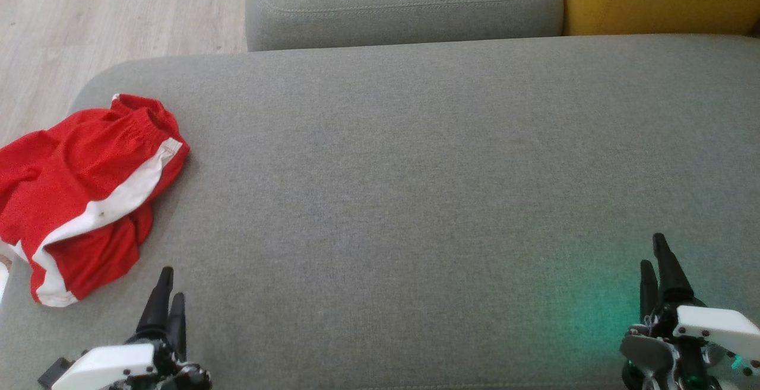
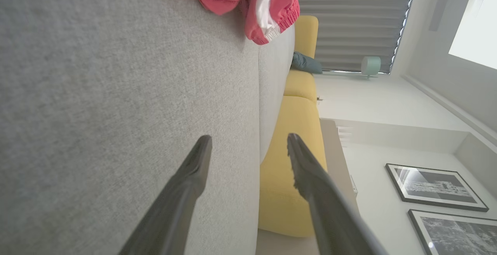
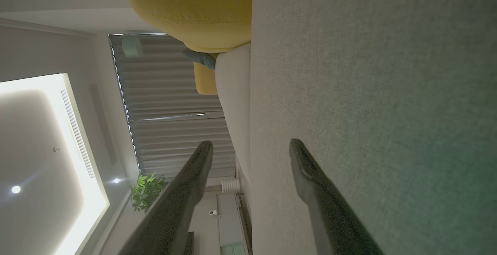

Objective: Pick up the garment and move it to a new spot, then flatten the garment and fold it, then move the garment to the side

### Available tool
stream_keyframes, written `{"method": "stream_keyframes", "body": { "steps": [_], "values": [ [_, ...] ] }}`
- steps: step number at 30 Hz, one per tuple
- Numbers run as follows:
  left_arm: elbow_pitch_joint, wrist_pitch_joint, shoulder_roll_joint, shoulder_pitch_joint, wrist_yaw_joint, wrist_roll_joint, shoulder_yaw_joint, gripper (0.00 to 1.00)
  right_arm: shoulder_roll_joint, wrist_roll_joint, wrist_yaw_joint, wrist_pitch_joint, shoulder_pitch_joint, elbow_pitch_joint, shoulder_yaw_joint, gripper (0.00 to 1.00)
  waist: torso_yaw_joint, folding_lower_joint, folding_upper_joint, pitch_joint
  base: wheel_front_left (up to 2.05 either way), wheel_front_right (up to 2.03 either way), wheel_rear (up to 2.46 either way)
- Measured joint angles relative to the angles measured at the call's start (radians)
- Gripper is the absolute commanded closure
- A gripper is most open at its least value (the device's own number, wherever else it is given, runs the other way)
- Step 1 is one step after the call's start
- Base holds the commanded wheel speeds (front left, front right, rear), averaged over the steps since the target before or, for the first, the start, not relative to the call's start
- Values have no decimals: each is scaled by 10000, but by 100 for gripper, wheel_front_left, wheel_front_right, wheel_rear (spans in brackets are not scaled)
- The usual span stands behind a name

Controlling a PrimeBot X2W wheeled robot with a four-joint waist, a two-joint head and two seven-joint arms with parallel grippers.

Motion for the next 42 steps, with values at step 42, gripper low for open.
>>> {"method": "stream_keyframes", "body": {
  "steps": [42],
  "values": [
    [-144,-1189,17,-566,575,5868,-374,0,-201,-5519,0,-1200,-740,334,790,0,-238,0,0,126,0,0,0]
  ]
}}
